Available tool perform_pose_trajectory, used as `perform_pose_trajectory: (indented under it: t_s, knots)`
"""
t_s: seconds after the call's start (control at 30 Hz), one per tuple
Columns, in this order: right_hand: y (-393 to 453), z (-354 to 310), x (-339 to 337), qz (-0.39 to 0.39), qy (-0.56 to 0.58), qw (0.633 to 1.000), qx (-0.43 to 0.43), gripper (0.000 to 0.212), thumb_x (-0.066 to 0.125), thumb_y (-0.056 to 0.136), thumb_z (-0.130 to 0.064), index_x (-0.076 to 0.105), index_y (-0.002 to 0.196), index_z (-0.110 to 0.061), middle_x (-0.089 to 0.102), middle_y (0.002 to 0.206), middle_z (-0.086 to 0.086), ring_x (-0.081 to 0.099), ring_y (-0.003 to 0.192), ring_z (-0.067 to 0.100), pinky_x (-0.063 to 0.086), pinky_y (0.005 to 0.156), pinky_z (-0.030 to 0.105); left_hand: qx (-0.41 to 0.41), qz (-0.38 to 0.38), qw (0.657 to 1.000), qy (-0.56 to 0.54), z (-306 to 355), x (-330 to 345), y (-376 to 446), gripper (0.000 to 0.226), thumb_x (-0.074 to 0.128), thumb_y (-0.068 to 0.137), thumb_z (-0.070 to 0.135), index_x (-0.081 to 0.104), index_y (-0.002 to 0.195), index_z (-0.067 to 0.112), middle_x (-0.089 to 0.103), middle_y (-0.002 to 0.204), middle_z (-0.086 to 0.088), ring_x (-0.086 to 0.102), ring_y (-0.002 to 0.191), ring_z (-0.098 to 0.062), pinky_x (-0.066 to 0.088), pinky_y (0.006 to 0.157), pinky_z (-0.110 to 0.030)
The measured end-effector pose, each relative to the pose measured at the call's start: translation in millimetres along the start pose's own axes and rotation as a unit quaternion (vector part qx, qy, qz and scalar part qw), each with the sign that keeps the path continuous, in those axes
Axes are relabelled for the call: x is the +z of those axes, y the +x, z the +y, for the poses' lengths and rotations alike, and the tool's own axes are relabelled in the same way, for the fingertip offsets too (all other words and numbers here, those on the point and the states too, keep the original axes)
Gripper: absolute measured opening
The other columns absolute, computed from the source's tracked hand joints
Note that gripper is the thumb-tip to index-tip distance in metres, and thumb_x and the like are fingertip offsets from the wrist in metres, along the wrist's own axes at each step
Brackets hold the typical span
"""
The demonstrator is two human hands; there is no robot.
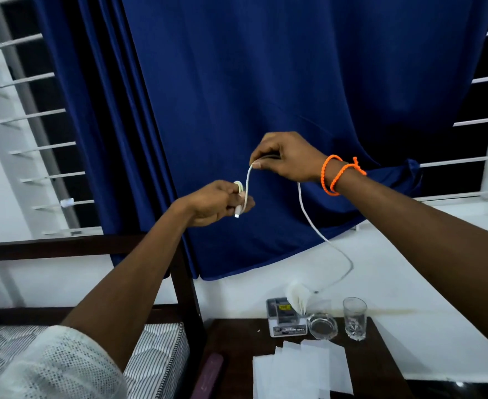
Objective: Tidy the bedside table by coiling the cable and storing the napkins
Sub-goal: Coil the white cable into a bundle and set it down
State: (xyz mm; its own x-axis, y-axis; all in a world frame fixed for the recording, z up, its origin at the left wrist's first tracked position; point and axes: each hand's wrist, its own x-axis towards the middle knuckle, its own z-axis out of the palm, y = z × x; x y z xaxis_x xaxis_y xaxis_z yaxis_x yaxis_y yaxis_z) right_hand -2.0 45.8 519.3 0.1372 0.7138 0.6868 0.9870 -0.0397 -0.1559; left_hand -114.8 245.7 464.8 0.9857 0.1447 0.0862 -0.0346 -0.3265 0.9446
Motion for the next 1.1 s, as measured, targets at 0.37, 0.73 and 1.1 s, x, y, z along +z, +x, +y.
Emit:
perform_pose_trajectory:
  t_s: [0.37,0.73,1.1]
  knots:
    - [3.1,16.2,18.5,0.012,0.076,0.996,0.038,0.014,0.071,0.092,-0.029,0.077,0.102,-0.021,0.066,0.092,-0.012,0.062,0.079,-0.008,0.046,0.076,0.010,0.021,-0.164,0.970,-0.175,8.8,19.9,-19.8,0.042,0.044,0.105,0.009,0.041,0.145,-0.003,0.056,0.144,-0.022,0.056,0.135,-0.031,0.051,0.106,-0.031]
    - [-23.8,13.9,59.7,-0.027,0.298,0.936,0.185,0.021,0.056,0.101,-0.024,0.070,0.093,-0.011,0.067,0.071,0.004,0.058,0.050,0.012,0.036,0.037,0.023,0.158,-0.131,0.928,-0.310,23.0,15.0,-23.2,0.046,0.052,0.101,0.012,0.045,0.141,-0.010,0.054,0.145,-0.026,0.055,0.135,-0.030,0.050,0.106,-0.027]
    - [-22.1,-2.5,58.2,-0.040,0.067,0.992,0.098,0.013,0.062,0.093,-0.025,0.070,0.085,-0.018,0.071,0.064,-0.001,0.064,0.042,0.011,0.058,0.056,0.027,0.164,0.150,0.960,-0.171,11.3,4.8,12.2,0.013,0.058,0.100,0.005,0.059,0.090,0.012,0.069,0.106,0.001,0.068,0.103,-0.010,0.056,0.091,-0.024]
